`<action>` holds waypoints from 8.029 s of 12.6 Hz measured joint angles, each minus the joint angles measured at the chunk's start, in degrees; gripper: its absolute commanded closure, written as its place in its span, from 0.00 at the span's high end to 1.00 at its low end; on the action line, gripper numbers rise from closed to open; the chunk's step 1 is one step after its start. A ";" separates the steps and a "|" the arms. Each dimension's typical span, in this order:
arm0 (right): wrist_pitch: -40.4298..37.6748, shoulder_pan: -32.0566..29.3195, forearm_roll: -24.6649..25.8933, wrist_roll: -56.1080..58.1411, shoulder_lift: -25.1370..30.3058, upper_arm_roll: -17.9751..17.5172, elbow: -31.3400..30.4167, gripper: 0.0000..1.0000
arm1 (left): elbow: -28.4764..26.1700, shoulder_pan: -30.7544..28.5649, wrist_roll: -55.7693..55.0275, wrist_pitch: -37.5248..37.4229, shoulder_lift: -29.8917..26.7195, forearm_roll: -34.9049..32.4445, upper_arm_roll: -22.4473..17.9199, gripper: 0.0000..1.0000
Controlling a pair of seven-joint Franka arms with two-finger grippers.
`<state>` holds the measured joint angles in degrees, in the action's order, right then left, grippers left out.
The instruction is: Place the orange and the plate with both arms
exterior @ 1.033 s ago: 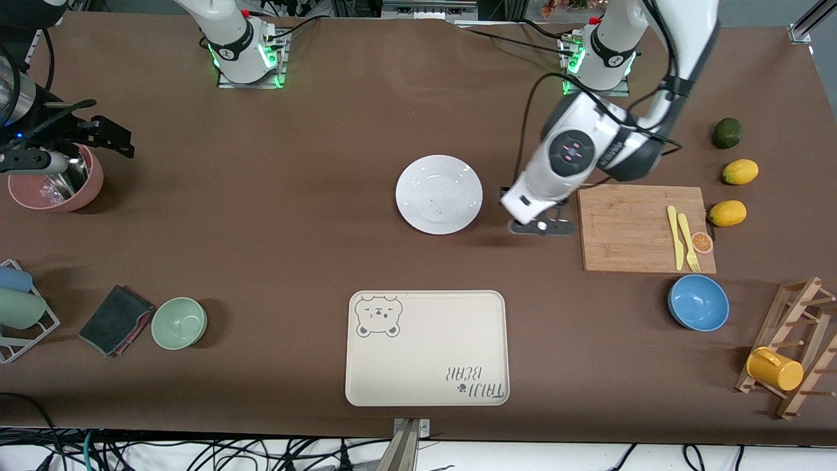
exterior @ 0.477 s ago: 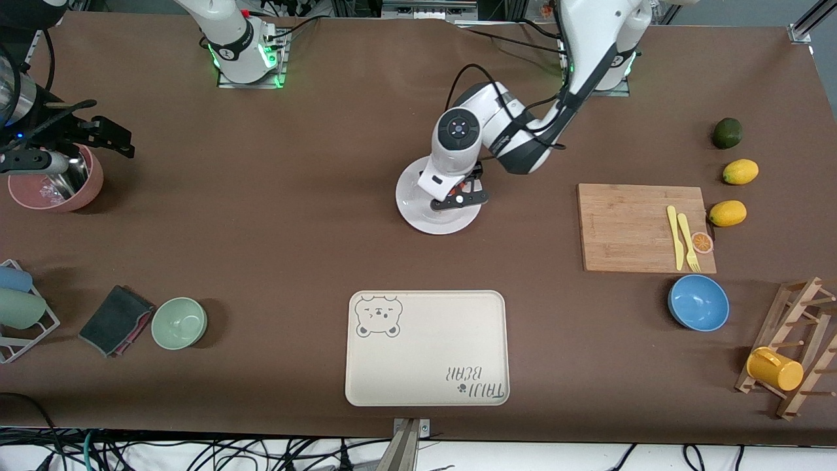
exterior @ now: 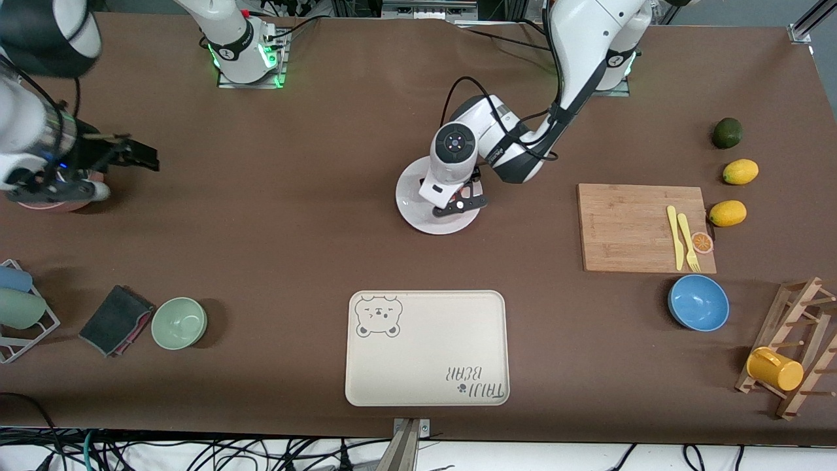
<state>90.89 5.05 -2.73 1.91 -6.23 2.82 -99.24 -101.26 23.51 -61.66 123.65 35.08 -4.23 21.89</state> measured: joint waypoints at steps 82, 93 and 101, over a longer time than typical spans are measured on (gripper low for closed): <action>50.98 6.63 -82.31 37.80 -54.22 -16.77 23.71 0.47 | -1.87 -23.36 59.54 -24.05 -37.77 2.96 -17.94 1.00; 49.02 4.16 -77.67 38.93 -51.95 -16.62 26.46 1.00 | -1.87 -23.36 59.54 -24.11 -37.77 2.96 -17.91 1.00; 39.84 4.10 -54.67 37.44 -44.09 -10.15 22.55 1.00 | -1.87 -23.36 59.54 -24.13 -37.78 2.96 -17.91 1.00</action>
<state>130.73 9.15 -57.40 39.35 -50.32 -7.33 -76.69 -103.13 0.15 -2.11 99.53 -2.69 -1.27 3.98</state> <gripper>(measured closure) 0.000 0.000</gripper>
